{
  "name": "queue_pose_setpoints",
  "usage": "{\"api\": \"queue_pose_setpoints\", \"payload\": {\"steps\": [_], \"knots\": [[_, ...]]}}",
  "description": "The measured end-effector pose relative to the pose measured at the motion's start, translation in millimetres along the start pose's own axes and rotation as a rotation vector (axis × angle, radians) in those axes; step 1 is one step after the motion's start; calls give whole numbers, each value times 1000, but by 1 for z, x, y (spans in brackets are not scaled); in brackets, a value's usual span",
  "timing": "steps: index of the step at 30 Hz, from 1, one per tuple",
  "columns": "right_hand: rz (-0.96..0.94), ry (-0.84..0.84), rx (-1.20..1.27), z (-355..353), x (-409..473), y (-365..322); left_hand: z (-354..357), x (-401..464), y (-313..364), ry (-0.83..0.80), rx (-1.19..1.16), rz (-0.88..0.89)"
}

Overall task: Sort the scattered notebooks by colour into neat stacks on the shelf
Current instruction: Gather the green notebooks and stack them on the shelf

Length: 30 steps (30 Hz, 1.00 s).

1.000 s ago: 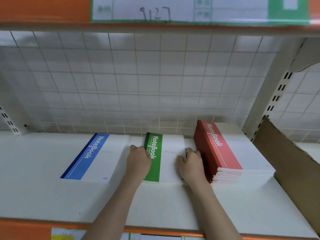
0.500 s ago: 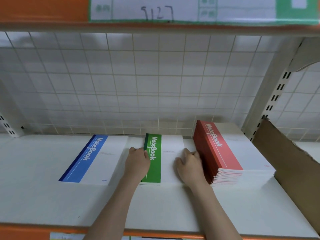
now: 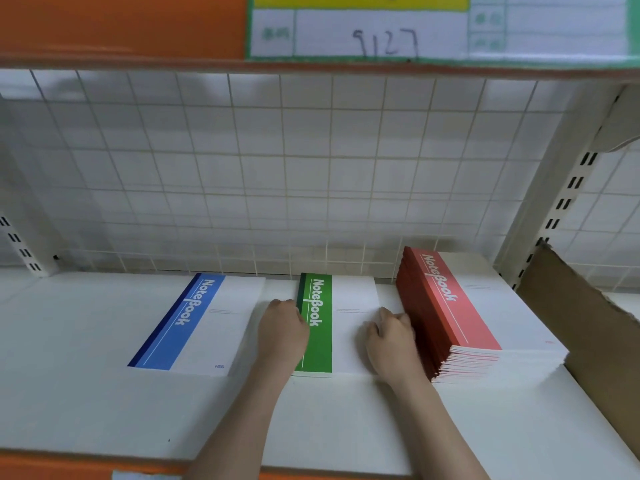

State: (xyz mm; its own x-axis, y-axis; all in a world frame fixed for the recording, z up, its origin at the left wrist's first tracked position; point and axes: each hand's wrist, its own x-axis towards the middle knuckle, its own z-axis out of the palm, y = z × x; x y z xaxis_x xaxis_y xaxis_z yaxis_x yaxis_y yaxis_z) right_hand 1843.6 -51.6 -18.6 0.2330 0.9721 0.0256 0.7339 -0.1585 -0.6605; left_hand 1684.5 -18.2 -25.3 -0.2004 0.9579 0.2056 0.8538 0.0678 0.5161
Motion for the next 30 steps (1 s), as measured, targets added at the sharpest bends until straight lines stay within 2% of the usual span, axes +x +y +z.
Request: {"api": "queue_pose_setpoints", "payload": {"steps": [8, 14, 18, 22, 27, 30], "knots": [[5, -5, -79, 5, -5, -4, -1, -1, 1, -14, 27, -16], [2, 33, -44, 6, -8, 0, -3, -5, 1, 23, -64, 5], [-101, 99, -178, 6, -15, -3, -9, -5, -2, 24, -154, -28], [-191, 130, -259, 0, -19, -12, -24, -8, -4, -9, -145, -41], [-328, 39, -270, -6, -25, -27, -48, -29, -11, 22, -55, -56], [-459, -44, -237, 0, -31, -44, -66, -47, -28, 80, -109, -95]]}}
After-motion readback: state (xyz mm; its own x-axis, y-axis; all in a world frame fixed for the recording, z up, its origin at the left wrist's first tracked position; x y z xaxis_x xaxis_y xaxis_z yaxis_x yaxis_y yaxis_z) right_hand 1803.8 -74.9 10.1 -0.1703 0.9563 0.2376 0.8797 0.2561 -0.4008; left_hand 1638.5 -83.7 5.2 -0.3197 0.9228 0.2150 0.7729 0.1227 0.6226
